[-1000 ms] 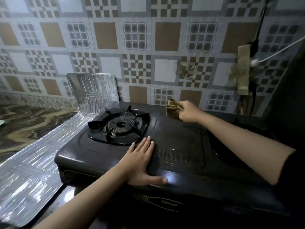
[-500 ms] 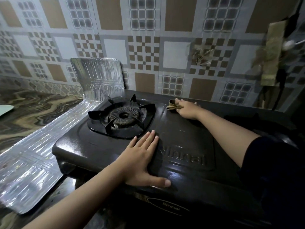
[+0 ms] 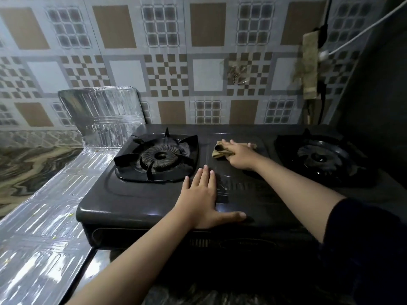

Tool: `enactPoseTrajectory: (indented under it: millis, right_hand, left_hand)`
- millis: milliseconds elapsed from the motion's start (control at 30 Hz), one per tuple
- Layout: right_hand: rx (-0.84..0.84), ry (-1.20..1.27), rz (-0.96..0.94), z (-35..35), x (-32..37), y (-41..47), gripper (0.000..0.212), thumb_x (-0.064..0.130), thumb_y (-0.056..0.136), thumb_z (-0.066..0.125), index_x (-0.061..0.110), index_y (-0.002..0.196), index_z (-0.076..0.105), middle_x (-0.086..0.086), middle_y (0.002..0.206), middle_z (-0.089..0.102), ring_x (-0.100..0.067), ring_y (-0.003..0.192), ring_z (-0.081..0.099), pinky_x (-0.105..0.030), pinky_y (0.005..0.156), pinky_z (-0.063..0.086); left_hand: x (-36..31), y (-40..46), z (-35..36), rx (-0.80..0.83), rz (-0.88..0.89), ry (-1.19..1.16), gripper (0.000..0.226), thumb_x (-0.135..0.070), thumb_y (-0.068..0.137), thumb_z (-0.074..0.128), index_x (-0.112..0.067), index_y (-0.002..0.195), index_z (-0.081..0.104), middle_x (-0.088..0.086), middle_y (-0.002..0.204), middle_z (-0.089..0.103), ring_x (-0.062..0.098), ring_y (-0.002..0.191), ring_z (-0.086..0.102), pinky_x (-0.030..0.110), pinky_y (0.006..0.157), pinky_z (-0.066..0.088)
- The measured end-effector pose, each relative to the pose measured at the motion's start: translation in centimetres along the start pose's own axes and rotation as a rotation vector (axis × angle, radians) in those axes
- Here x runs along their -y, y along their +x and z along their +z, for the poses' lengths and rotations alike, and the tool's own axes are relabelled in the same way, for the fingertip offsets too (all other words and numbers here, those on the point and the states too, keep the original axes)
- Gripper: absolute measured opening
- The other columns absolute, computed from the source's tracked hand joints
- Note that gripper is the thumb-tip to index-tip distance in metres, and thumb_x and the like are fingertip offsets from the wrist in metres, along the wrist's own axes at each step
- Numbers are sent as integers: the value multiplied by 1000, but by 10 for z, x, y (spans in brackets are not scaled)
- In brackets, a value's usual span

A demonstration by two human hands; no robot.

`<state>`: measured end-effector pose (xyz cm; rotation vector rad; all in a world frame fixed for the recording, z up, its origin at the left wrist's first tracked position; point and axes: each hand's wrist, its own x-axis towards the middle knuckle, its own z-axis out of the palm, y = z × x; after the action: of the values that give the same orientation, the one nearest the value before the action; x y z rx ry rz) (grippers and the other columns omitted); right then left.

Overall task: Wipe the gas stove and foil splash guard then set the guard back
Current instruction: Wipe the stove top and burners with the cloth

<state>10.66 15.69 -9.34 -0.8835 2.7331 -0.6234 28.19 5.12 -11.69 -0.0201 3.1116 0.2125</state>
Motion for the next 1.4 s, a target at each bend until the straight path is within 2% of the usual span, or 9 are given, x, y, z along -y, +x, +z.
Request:
enactPoseTrajectory:
  millis: [467,533,667,800,900,967,1033,1167,1400]
  right_hand:
    - [-8,117,44,22,18,-122,67,5,85,43,32,145,32,1,157,23,-16,148,9,-45,118,-13]
    - [14,208,46,21,12,-132,67,7,79,44,36,140,40,1,154,30,-18,147,16,-47,121,-1]
    - [5,325,27,11,9,-158,42,8,89,54,27,125,61,3,136,57,-9,131,45,-28,116,27]
    - [28,288,46,7,7,-172,32,23,85,57,42,109,66,12,117,68,-8,116,58,-38,110,38]
    - [15,215,66,-2,10,-172,28,12,85,54,28,102,70,-2,101,73,-14,95,64,-33,88,46]
    - [38,164,73,-10,11,-170,21,6,82,49,9,94,66,-15,84,68,-17,74,56,-32,70,39]
    - [59,132,100,-19,11,-169,12,5,83,48,3,85,59,-9,71,55,-17,67,48,-32,66,35]
    - [120,112,134,-37,14,-159,22,12,88,51,17,67,47,0,63,46,-15,60,43,-33,64,33]
    - [213,-52,75,-87,21,-108,22,19,92,52,17,69,52,1,67,51,-14,62,48,-31,66,38]
  left_hand:
    - [0,-2,-3,9,30,-4,138,-97,55,31,-4,151,-1,15,160,-7,27,148,-6,53,118,3]
    - [1,-2,-3,10,32,-2,139,-97,55,30,-3,151,-1,15,160,-6,27,148,-6,53,118,5]
    - [3,-2,-1,6,29,8,141,-99,53,30,-3,151,-1,15,160,-6,27,148,-5,53,118,6]
    - [4,-2,-3,11,36,16,141,-99,53,30,-3,151,-2,15,160,-7,28,148,-6,52,118,5]
    - [3,-1,-3,11,31,23,141,-99,52,28,-3,151,-3,15,160,-7,27,148,-7,52,118,4]
    - [2,-2,-2,3,30,26,142,-100,52,28,-3,151,-2,15,160,-7,27,148,-6,51,118,4]
    - [2,-3,-2,5,34,26,141,-100,52,27,-3,151,-2,15,160,-7,27,148,-6,51,118,4]
    - [3,-2,-5,26,36,28,142,-100,51,26,-5,151,-3,14,160,-9,27,148,-8,52,119,3]
    - [-3,-2,-18,114,32,75,144,-99,50,34,-2,151,-1,17,160,-6,29,148,-4,48,120,6]
